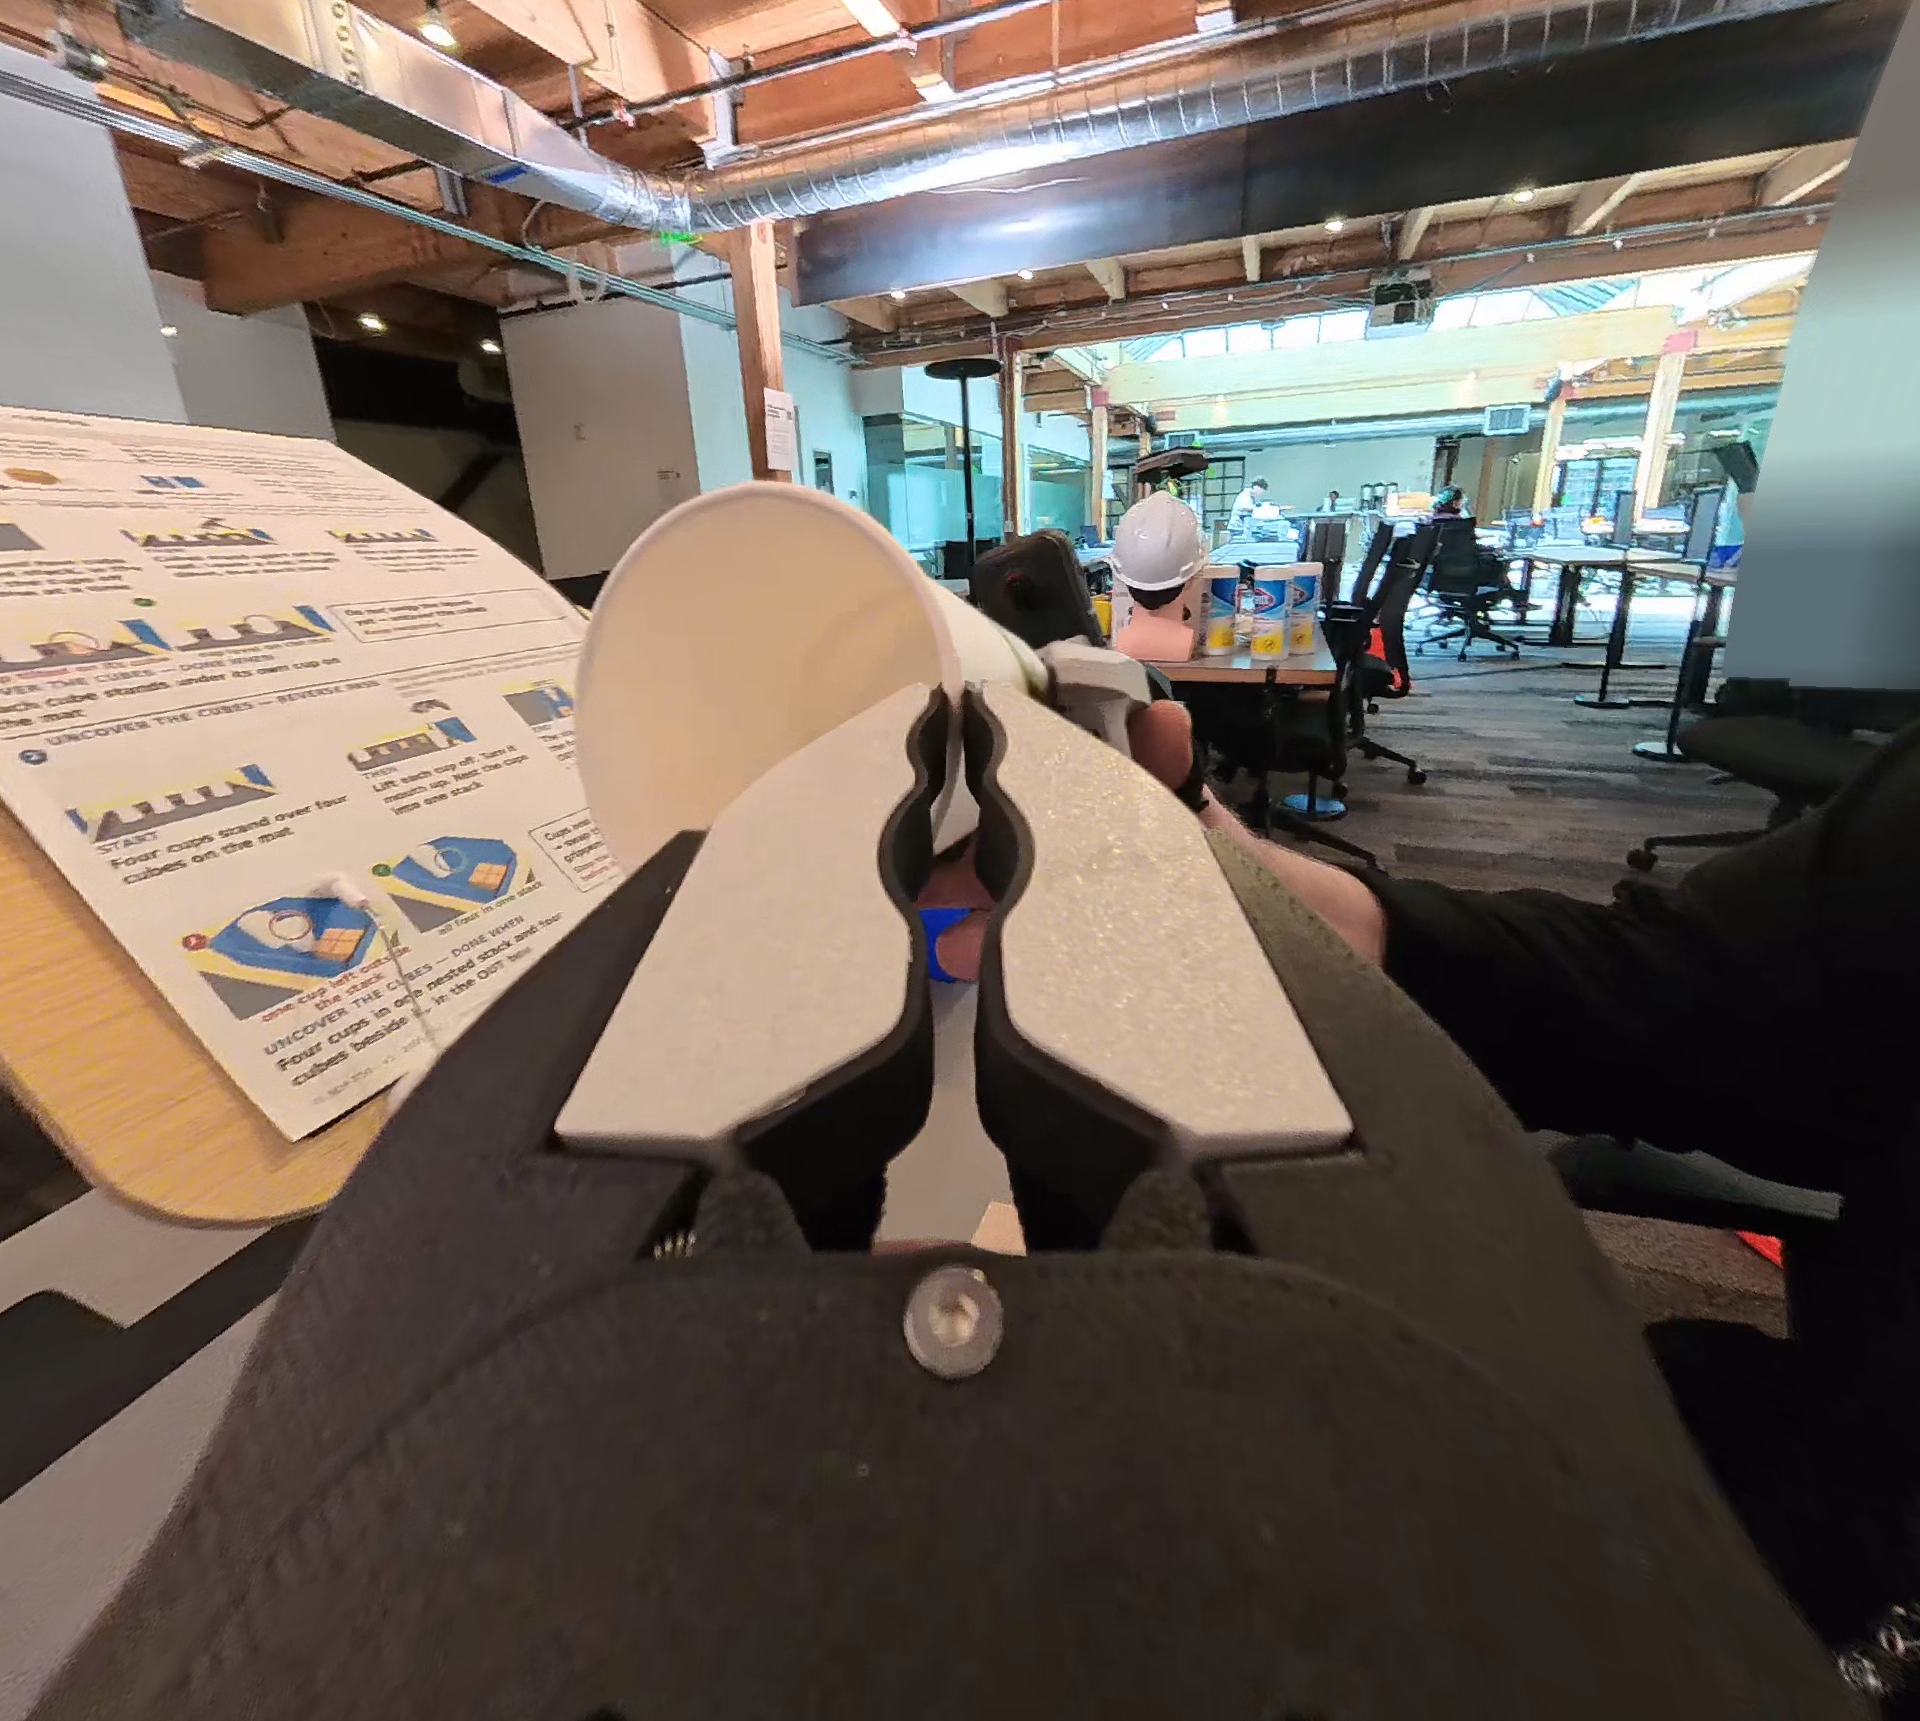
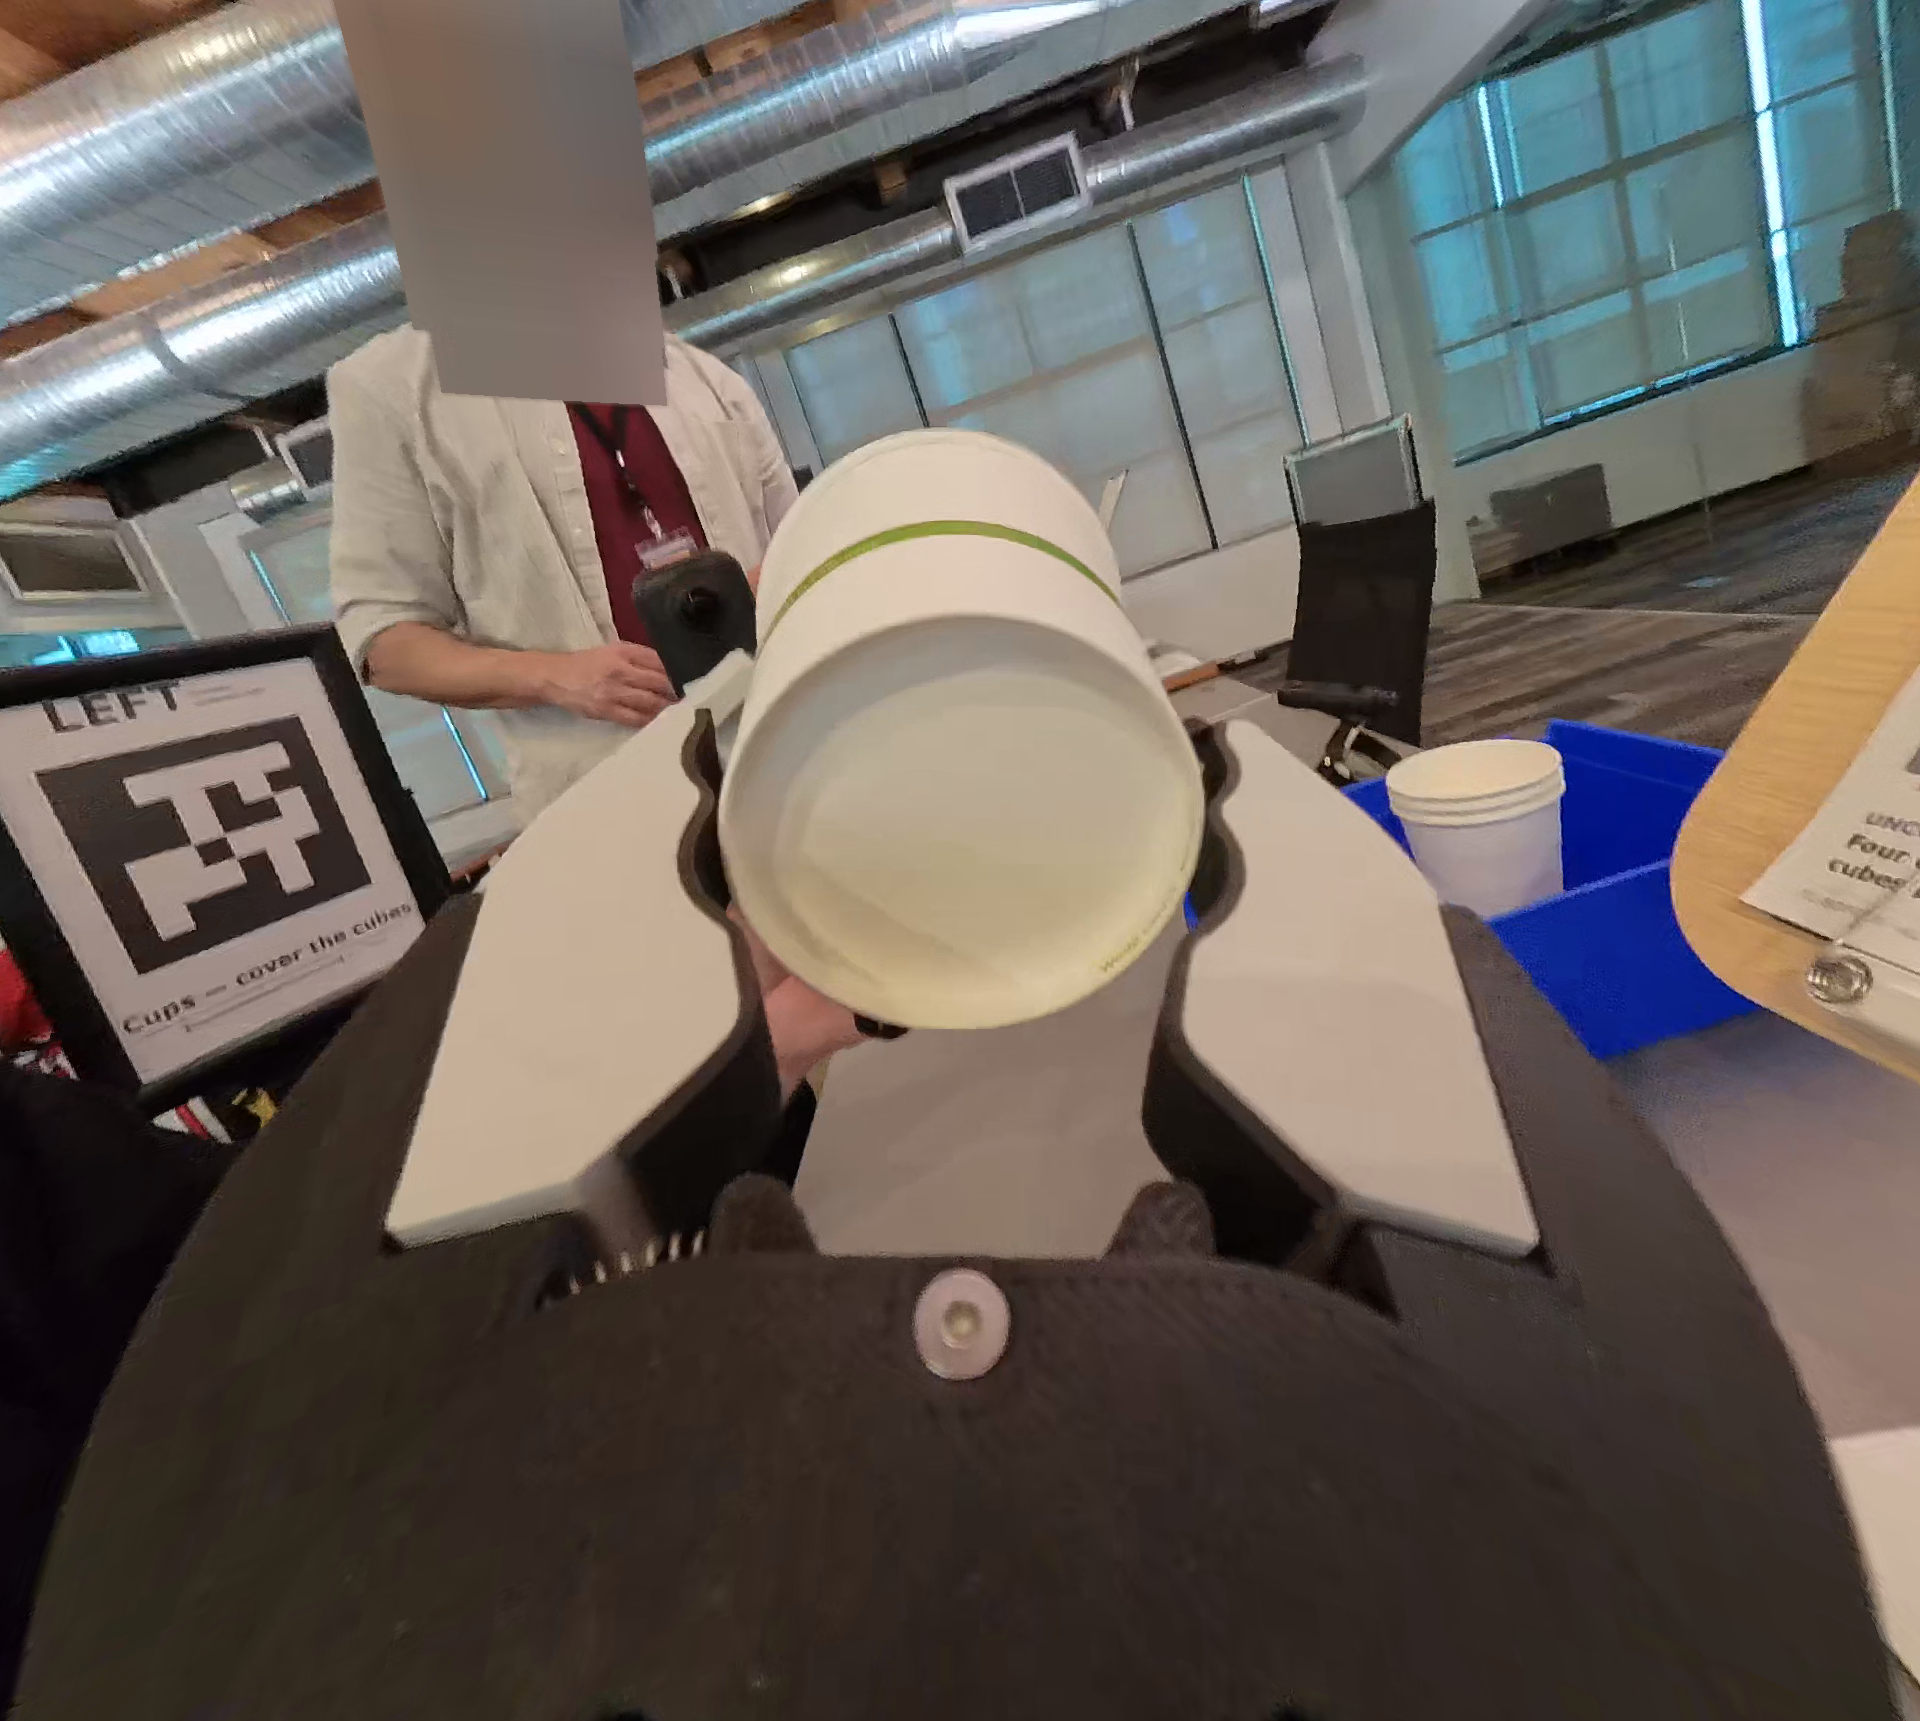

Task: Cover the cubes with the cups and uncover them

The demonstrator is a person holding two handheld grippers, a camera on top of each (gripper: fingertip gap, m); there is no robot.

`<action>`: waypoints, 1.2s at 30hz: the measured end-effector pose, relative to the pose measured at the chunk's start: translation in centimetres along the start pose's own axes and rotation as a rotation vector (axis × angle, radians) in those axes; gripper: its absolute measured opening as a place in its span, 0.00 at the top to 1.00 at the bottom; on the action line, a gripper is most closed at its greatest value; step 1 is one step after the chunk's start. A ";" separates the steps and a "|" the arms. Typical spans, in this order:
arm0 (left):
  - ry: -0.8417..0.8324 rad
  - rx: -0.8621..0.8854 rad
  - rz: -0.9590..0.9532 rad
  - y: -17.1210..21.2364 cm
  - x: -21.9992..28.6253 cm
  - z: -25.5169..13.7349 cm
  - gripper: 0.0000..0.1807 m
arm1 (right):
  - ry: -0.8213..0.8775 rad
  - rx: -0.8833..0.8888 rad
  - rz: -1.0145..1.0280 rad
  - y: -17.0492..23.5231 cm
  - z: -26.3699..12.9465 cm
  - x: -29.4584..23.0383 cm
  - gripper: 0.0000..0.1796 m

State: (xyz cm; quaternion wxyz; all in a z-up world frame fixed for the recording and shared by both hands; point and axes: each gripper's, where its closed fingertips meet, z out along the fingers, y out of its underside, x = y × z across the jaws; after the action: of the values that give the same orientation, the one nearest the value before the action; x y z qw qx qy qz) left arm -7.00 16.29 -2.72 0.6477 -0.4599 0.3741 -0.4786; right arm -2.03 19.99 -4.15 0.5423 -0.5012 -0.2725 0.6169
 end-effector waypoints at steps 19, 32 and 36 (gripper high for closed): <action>-0.306 -0.153 0.207 -1.5 -7.2 -8.5 1.00 | 0.167 -1.079 -0.458 6.4 -5.1 2.8 0.51; -0.428 -0.211 0.303 -3.6 -7.9 -11.2 1.00 | 0.161 -1.597 -0.427 18.0 -7.0 6.4 0.51; -0.426 -0.203 0.309 -4.0 -7.7 -11.2 1.00 | 0.151 -1.672 -0.396 20.7 -7.7 7.2 0.51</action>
State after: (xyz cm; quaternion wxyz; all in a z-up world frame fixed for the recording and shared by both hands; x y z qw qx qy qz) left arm -20.48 20.55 -1.90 0.7275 -0.5502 0.3415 -0.2268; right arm -2.50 19.71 -27.35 0.1097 -0.7188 -0.6826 0.0728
